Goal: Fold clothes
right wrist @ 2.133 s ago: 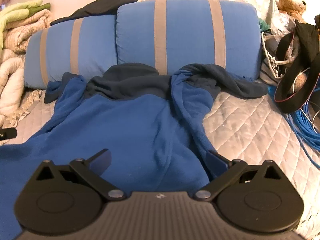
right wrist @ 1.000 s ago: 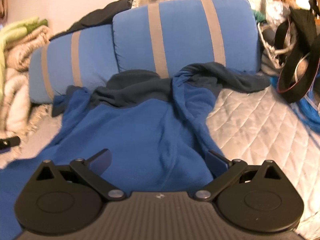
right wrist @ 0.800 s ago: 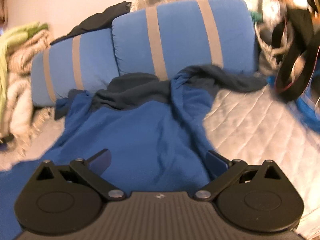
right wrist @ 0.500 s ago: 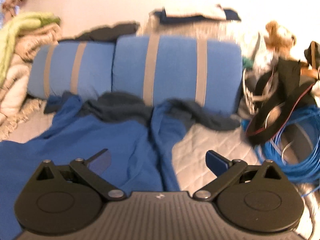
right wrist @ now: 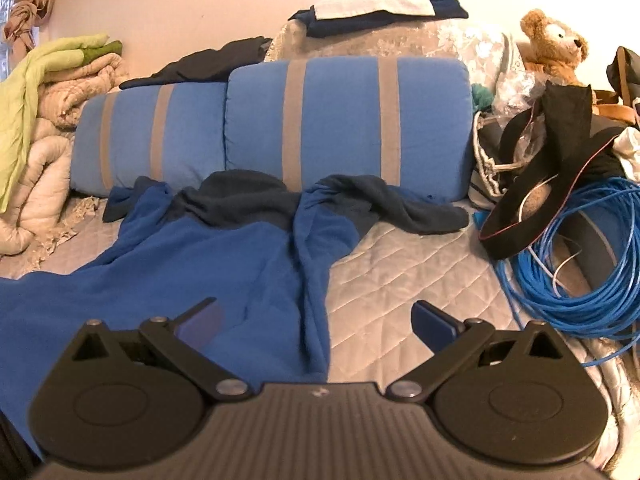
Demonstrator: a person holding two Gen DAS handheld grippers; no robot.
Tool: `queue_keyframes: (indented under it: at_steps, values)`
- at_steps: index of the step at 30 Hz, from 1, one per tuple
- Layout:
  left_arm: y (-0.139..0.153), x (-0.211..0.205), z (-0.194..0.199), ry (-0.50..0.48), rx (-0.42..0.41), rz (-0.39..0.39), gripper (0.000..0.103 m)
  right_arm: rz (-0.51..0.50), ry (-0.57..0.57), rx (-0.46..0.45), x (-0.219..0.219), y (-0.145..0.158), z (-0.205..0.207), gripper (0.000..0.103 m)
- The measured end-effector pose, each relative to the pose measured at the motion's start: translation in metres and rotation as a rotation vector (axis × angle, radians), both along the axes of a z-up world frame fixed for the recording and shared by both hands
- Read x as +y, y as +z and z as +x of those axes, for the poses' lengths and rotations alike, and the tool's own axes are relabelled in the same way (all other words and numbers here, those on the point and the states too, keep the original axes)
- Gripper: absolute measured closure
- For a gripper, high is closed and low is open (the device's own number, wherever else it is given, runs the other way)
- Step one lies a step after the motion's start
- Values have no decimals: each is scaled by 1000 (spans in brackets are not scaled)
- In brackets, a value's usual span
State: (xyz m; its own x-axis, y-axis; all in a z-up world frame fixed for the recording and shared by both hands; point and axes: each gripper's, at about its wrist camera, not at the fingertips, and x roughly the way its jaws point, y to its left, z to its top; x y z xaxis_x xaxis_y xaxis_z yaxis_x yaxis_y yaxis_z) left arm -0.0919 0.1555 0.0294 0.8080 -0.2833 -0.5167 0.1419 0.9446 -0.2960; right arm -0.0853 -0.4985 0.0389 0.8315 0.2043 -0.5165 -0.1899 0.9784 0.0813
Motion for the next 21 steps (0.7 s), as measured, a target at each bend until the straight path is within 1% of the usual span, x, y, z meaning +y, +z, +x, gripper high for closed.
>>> queue_keyframes:
  at_steps: [3, 6, 9, 13, 15, 18, 20, 21]
  values:
    - [-3, 4, -2, -27, 23, -9, 0, 4, -13, -11, -5, 5, -1, 0]
    - [-7, 10, -3, -65, 37, -40, 0, 24, -4, -21, -9, 11, -1, 0]
    - [-13, 17, -5, -96, 41, -99, 0, 49, 7, -25, -11, 14, -1, 0]
    - [-25, 22, -5, -143, 82, -202, 1, 70, 18, -23, -15, 15, -2, 0]
    - [-27, 20, -11, -145, 79, -199, 1, 65, 19, -23, -17, 15, -4, 0]
    - [-24, 15, -23, -154, 66, -150, 1, 30, 31, -26, -19, 15, -12, 0]
    - [-21, 12, -33, -163, 64, -93, 1, 4, 27, -24, -22, 14, -16, 0]
    - [-19, 11, -39, -175, 58, -49, 1, -6, 20, -21, -23, 14, -19, 0]
